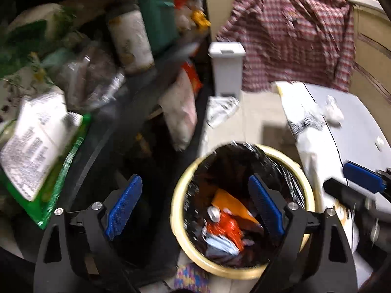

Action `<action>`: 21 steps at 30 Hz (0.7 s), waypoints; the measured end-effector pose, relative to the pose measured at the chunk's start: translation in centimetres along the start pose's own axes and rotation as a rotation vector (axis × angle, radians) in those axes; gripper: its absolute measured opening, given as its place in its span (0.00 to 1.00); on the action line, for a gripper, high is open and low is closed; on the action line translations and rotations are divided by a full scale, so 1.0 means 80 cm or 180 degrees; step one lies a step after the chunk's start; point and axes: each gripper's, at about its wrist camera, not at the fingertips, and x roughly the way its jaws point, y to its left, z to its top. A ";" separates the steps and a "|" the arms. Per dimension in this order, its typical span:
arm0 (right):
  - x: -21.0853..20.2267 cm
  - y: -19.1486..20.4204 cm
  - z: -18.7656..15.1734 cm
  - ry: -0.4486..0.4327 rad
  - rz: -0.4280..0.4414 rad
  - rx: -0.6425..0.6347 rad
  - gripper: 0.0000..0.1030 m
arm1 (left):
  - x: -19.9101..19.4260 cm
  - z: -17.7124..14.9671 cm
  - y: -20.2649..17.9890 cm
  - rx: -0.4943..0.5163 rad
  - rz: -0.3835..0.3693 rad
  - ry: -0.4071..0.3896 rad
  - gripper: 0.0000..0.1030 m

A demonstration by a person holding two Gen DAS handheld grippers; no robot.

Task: Collect trash
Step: 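Open both tools to drop the tube and packet into the bin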

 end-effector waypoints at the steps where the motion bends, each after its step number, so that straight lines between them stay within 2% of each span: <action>1: 0.000 0.001 0.000 -0.0005 -0.0026 -0.0014 0.55 | 0.000 0.001 0.002 -0.0004 -0.0002 0.0012 0.85; 3: 0.002 0.002 -0.001 0.0015 -0.0050 -0.0044 0.57 | 0.002 0.002 0.006 -0.0041 -0.0003 0.0052 0.88; 13: -0.002 -0.003 -0.003 0.0020 -0.0152 -0.0008 0.69 | -0.006 0.004 0.002 0.0013 -0.0020 -0.0004 0.89; 21: -0.021 -0.021 -0.009 0.0004 -0.0209 0.0046 0.72 | -0.013 0.007 -0.012 0.0052 -0.0053 -0.0053 0.89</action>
